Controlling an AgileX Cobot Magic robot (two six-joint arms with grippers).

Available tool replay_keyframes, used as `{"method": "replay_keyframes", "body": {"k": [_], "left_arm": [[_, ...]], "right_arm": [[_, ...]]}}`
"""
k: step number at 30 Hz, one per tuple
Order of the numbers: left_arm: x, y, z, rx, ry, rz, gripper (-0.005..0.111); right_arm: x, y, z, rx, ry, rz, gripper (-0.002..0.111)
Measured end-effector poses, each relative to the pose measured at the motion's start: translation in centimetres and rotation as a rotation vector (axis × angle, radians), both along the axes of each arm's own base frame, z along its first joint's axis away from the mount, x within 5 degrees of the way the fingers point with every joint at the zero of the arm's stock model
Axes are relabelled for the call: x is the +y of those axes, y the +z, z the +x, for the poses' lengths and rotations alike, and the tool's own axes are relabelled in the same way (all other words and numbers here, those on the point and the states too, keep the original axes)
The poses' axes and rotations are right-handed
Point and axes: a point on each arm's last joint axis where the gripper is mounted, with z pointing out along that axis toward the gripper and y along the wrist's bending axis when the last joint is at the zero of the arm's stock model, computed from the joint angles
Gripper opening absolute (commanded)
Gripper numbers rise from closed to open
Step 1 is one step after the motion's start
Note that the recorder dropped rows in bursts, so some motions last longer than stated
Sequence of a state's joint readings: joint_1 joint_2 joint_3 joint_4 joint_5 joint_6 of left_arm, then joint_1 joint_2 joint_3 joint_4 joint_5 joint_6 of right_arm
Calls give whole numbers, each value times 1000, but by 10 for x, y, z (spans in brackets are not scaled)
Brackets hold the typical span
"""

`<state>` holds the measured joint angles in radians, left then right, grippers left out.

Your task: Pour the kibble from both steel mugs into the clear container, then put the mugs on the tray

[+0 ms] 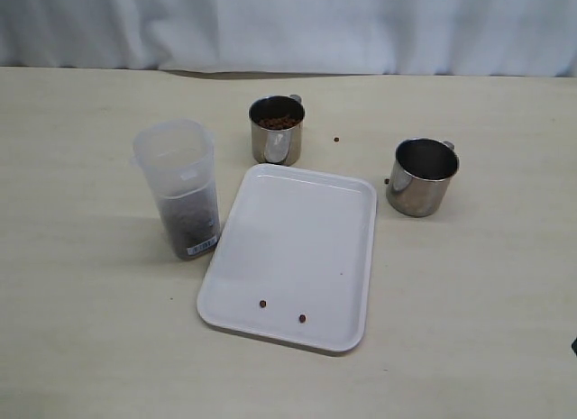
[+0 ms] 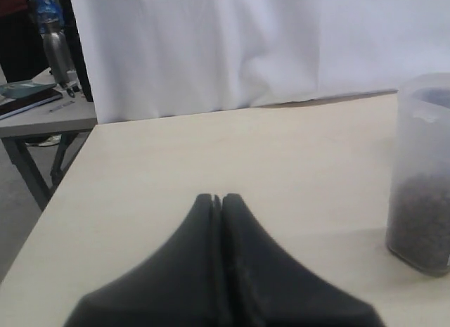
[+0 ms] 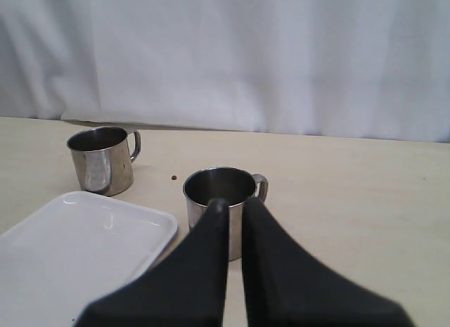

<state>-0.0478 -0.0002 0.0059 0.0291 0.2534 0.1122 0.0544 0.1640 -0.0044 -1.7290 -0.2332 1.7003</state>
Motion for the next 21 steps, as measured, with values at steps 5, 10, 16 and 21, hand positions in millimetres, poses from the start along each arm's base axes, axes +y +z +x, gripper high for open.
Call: {"method": "replay_keyframes", "body": {"k": [5, 10, 16, 21], "left_arm": [[1, 0, 0, -3, 2, 70, 0], [2, 2, 0, -30, 4, 120, 0], [-2, 31, 0, -345, -22, 139, 0], [-4, 45, -4, -515, -37, 132, 0]], "right_arm": [[0, 0, 0, 0, 0, 0, 5], [0, 0, 0, 0, 0, 0, 5], [0, 0, 0, 0, 0, 0, 5], [0, 0, 0, 0, 0, 0, 5]]}}
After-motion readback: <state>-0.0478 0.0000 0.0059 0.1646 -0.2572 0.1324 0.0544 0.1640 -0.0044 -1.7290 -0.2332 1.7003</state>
